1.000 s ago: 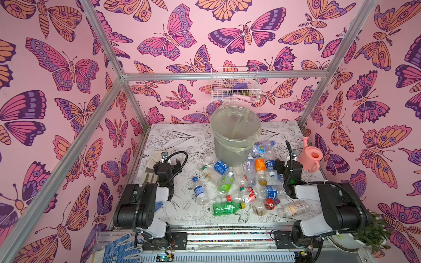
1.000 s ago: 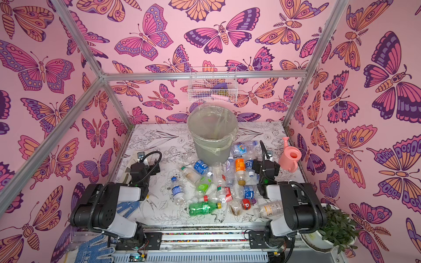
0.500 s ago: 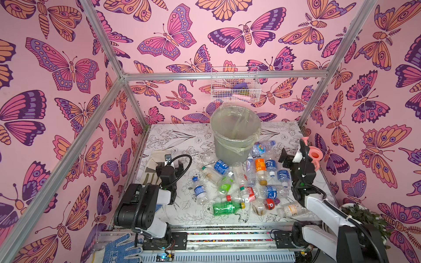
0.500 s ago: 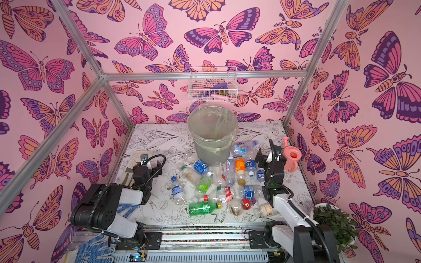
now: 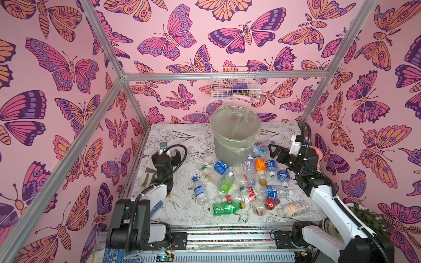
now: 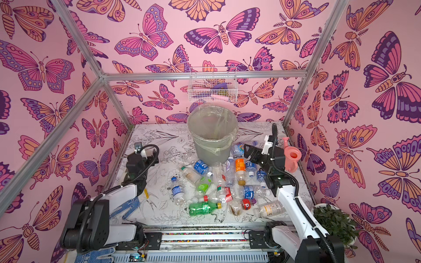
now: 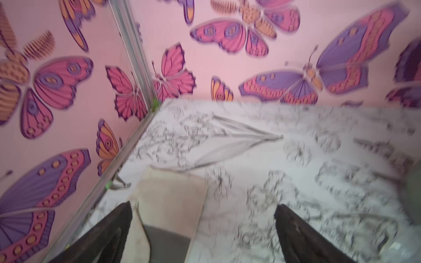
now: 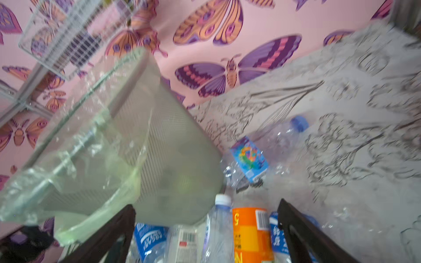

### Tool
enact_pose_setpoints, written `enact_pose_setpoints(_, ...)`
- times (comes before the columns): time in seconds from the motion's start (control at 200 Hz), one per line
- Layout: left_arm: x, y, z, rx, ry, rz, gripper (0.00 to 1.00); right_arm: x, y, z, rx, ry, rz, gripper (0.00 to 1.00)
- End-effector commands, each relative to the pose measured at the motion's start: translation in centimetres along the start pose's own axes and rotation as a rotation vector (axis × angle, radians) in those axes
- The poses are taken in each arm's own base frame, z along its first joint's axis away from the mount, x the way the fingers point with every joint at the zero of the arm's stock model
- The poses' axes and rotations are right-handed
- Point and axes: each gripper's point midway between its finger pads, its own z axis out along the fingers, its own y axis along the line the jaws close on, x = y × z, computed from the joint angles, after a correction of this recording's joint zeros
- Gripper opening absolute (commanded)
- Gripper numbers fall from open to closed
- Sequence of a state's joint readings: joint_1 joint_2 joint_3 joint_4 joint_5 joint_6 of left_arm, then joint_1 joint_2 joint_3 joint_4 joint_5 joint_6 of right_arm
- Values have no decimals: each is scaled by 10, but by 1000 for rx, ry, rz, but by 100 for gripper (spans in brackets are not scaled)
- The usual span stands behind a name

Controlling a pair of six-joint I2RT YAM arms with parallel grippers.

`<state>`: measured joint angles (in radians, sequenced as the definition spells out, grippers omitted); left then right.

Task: Throw the plastic bottles in the bin
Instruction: Pick up the plastic bottle from the center of the table.

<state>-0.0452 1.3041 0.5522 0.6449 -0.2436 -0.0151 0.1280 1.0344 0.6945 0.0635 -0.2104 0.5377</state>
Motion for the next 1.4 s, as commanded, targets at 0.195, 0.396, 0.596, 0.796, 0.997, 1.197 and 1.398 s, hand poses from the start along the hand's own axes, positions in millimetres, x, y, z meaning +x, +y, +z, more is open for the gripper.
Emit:
enact_pose_setpoints(0.195, -3, -56, -31, 134, 235, -169, 100, 53, 34, -17, 105, 226, -305, 99)
enact_pose_setpoints(0.396, -2, -82, -63, 229, 307, -298, 100, 97, 55, -28, 11, 416, -327, 99)
enact_pose_setpoints(0.596, 20, -109, -86, 342, 448, -375, 100, 146, 60, -34, -49, 479, -343, 95)
enact_pose_setpoints(0.796, 42, -126, -101, 392, 525, -398, 100, 188, 56, -35, -28, 572, -356, 83)
enact_pose_setpoints(0.997, 48, -127, -109, 391, 532, -409, 100, 204, 49, -26, 66, 590, -414, 79)
enact_pose_setpoints(1.197, 45, -123, -112, 382, 528, -402, 100, 212, 43, -20, 155, 594, -476, 75)
enact_pose_setpoints(1.398, 47, -121, -113, 373, 532, -404, 100, 217, 47, -20, 190, 586, -496, 71)
